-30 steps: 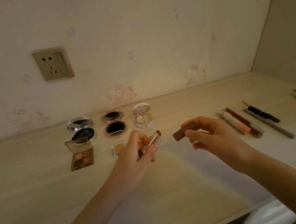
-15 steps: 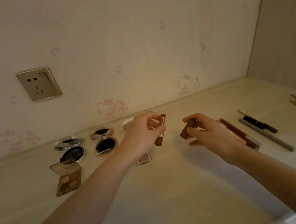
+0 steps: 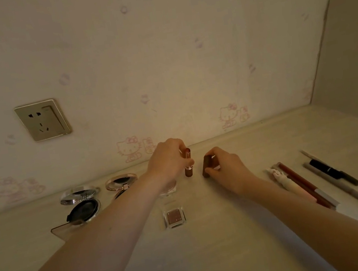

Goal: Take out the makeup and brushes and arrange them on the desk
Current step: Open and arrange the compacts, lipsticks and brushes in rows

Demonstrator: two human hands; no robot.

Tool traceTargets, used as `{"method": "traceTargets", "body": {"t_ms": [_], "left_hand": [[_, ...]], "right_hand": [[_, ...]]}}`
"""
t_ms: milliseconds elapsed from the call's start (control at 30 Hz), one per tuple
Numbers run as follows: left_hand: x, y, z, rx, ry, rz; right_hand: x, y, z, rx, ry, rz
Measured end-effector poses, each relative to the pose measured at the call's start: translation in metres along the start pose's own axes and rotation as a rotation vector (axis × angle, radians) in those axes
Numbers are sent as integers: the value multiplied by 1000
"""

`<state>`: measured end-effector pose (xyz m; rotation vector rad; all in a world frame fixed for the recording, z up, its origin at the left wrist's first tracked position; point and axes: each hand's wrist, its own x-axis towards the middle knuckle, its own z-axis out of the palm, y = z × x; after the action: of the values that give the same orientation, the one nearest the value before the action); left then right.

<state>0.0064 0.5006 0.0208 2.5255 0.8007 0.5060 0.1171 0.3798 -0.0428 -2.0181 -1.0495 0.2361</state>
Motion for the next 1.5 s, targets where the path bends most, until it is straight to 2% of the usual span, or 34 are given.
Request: {"method": "traceTargets", "body": {"t_ms": [267, 933, 1033, 1267, 1400, 1500], "left_hand": [[9, -10, 2, -49, -56, -29], [8, -19, -4, 60, -102, 23], [6, -18, -7, 61, -64, 54], [-9, 2, -9, 160, 124, 248], [-21, 21, 2, 158, 147, 326], [-27, 36, 14, 157, 99, 346]], "right_hand": [[16, 3, 16, -150, 8, -72], [8, 4, 13, -148, 27, -82], [-1, 5, 4, -275, 38, -125], [-36, 12, -33, -624, 74, -262], [-63, 24, -61, -682, 120, -250], [-85, 33, -82, -695, 155, -239]]}}
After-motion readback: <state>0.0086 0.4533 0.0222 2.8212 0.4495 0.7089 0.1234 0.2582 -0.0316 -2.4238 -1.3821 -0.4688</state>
